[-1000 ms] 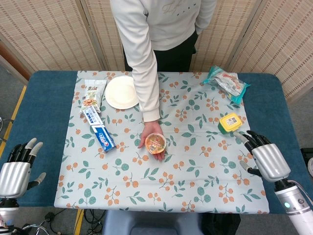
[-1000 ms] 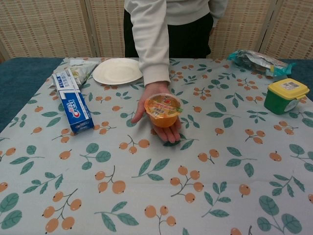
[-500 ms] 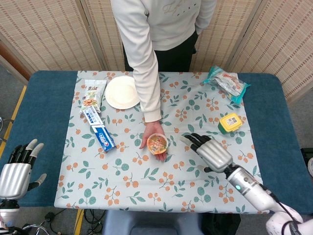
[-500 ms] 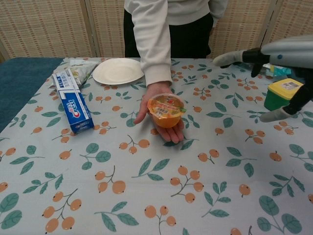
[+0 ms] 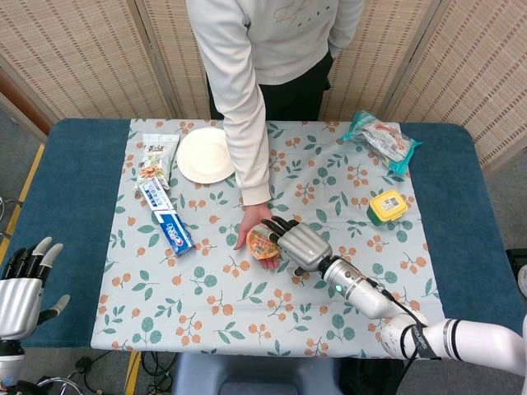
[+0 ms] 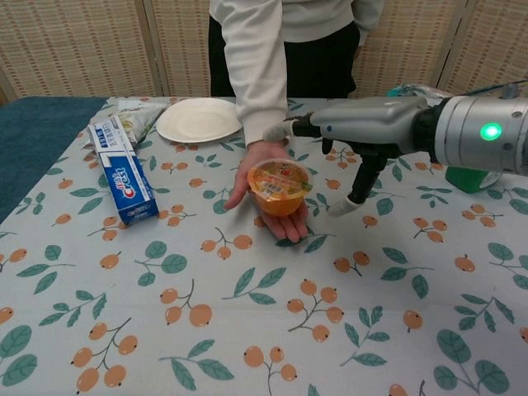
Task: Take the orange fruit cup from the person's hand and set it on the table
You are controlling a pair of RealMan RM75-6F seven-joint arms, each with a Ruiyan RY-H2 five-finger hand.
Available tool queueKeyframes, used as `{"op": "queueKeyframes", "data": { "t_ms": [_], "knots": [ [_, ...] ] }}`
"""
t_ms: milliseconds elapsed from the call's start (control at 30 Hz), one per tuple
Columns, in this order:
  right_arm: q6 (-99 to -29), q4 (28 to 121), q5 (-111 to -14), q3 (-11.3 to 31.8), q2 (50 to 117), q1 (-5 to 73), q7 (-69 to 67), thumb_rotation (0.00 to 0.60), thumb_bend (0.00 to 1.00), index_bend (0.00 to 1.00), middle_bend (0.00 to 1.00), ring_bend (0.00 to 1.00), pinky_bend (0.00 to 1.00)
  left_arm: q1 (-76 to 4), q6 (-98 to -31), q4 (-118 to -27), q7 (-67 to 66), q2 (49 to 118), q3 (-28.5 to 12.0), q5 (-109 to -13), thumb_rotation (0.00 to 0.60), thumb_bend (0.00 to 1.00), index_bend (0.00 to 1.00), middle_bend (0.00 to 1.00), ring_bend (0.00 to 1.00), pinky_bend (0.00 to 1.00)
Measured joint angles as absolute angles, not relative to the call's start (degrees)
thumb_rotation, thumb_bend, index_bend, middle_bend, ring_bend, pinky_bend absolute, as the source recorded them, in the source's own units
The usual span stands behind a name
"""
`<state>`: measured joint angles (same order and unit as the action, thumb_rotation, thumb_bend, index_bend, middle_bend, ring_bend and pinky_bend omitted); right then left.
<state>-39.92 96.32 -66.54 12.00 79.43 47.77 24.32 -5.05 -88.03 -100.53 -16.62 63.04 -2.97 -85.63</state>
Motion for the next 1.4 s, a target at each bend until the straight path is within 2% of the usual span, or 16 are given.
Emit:
{"op": "queueKeyframes", "data": {
  "t_ms": [500, 633, 733, 900, 1000, 1200, 1400],
  "knots": [
    [-38.19, 87.60, -58.49, 10.92, 86.88, 55.02, 26.26, 0.600, 0.18, 0.00, 0.02, 0.00, 0.23, -4.57, -88.07, -99.57, -15.80, 63.24, -2.87, -85.26, 0.600, 0.18, 0.11, 0.03, 0.11, 0.10],
    [-38.08, 86.08, -57.10, 10.29, 88.38, 56.52, 26.64, 0.600, 0.18, 0.00, 0.06, 0.00, 0.23, -4.45, -88.10, -99.35, -15.54, 63.28, -2.92, -85.07, 0.600, 0.18, 0.11, 0.03, 0.11, 0.10],
    [-38.27, 85.38, -56.31, 9.95, 89.08, 57.21, 26.84, 0.600, 0.23, 0.00, 0.10, 0.02, 0.24, -4.40, -88.08, -99.19, -15.39, 63.30, -2.92, -85.00, 0.600, 0.18, 0.11, 0.03, 0.11, 0.10],
    [-39.41, 84.33, -56.03, 9.68, 90.41, 57.85, 27.10, 0.600, 0.36, 0.17, 0.22, 0.15, 0.38, -4.33, -88.00, -98.88, -15.06, 63.41, -2.92, -84.90, 0.600, 0.18, 0.11, 0.03, 0.11, 0.10],
    [-40.72, 83.95, -56.75, 9.48, 90.88, 57.87, 26.91, 0.600, 0.40, 0.24, 0.27, 0.21, 0.44, -4.19, -88.11, -98.69, -14.80, 63.43, -2.90, -84.86, 0.600, 0.18, 0.11, 0.03, 0.11, 0.10],
    [-44.44, 86.25, -59.65, 9.54, 88.80, 56.32, 24.57, 0.600, 0.40, 0.26, 0.28, 0.22, 0.47, -3.91, -88.27, -98.30, -14.36, 63.33, -2.88, -84.72, 0.600, 0.18, 0.11, 0.03, 0.11, 0.10],
    [-48.02, 90.49, -62.29, 9.78, 83.06, 53.49, 21.60, 0.600, 0.40, 0.26, 0.28, 0.22, 0.47, -4.00, -88.32, -98.42, -14.37, 63.38, -2.95, -85.11, 0.600, 0.18, 0.11, 0.03, 0.11, 0.10]
  ]
}}
